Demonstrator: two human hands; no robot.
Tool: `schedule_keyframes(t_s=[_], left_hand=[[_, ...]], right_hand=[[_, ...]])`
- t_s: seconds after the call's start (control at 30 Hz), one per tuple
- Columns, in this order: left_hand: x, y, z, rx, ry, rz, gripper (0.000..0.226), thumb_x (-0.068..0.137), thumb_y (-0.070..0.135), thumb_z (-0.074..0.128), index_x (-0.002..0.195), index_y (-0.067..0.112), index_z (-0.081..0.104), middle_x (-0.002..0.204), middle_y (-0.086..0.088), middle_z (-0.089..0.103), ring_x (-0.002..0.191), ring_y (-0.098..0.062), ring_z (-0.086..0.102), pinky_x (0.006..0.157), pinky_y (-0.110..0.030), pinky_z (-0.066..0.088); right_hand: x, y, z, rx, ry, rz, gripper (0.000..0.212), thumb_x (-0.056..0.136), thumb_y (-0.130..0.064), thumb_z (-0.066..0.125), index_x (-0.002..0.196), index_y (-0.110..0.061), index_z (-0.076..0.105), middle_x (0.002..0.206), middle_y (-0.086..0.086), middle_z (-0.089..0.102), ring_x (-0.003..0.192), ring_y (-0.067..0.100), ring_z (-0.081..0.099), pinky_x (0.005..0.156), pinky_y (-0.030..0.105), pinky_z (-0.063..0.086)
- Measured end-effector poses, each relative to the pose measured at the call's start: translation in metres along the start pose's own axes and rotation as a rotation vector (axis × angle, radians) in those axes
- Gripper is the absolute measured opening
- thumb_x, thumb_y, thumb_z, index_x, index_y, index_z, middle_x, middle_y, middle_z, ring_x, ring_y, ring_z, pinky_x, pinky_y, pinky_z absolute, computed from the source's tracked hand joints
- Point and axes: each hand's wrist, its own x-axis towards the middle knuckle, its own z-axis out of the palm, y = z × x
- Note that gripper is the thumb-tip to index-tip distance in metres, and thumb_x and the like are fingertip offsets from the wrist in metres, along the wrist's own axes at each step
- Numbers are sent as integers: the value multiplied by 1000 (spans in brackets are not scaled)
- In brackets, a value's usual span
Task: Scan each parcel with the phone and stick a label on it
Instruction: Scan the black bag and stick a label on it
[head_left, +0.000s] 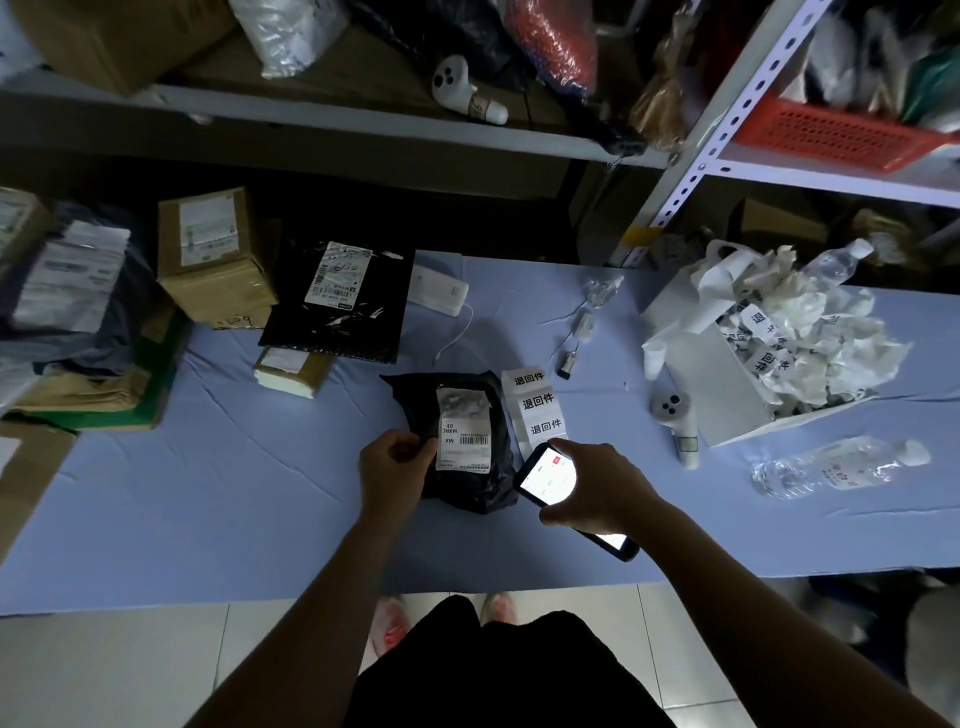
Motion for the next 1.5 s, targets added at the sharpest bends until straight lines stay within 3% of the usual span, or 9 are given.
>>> schedule_keyframes(t_s=[0.2,0.33,0.53,0.63,0.77,0.93,1.07,1.3,1.5], left_hand=[[-9,10,7,65,23,62,17,80,20,80,87,18,65,78,7,68,73,-8,64,66,-28,53],[-20,23,10,228,169,243,25,80,14,77,98,14,61,85,-1,59,78,-19,57,67,-31,49],[-48,57,62,286,-186,332,11,85,8,72,94,13,70,78,8,65,67,-4,60,62,-4,44],[-64,54,100,279,-312,198,7,83,4,71,87,9,68,77,-1,68,69,-15,63,56,-6,42],[-64,46,140,268,-245,-45,18,88,14,72,100,9,59,78,10,56,61,5,58,49,-5,42],[-46,44,168,123,-118,-201,62,91,19,71,144,14,39,123,-1,64,98,-21,66,66,-22,53],[-33,54,177,-57,-35,-254,84,85,13,76,153,19,27,114,-13,70,99,-36,70,81,-56,59],[-25,99,172,54,-1,72,50,85,8,76,128,25,56,90,3,75,78,-8,72,64,-30,62],[-30,116,157,561,34,607,27,89,31,75,112,17,73,123,-3,55,107,-22,57,87,-35,55]], right_hand=[[6,19,3,69,58,81,92,59,-54,80,141,-37,43,128,-4,62,114,20,57,91,43,55],[16,58,20,158,222,254,84,62,-50,85,136,-35,48,115,3,58,108,24,56,80,33,47],[45,120,45,157,196,351,97,65,-49,89,146,-21,44,121,13,59,114,31,56,87,37,50],[59,138,49,157,179,327,96,64,-49,90,143,-19,46,119,14,59,113,32,56,90,40,52],[73,153,51,147,201,219,97,60,-46,93,140,-21,46,120,11,52,111,30,53,84,40,53],[86,161,46,-61,118,138,95,64,-59,83,140,-26,38,130,8,49,123,30,45,92,46,46],[91,159,33,-111,151,10,95,72,-75,69,145,-21,39,136,8,47,125,28,43,99,43,43],[97,108,-14,922,58,-120,8,94,-21,70,95,-16,76,95,-1,77,88,14,73,86,44,59],[94,93,-33,1034,115,-255,14,96,-20,69,91,-10,77,86,7,76,84,29,72,83,51,57]])
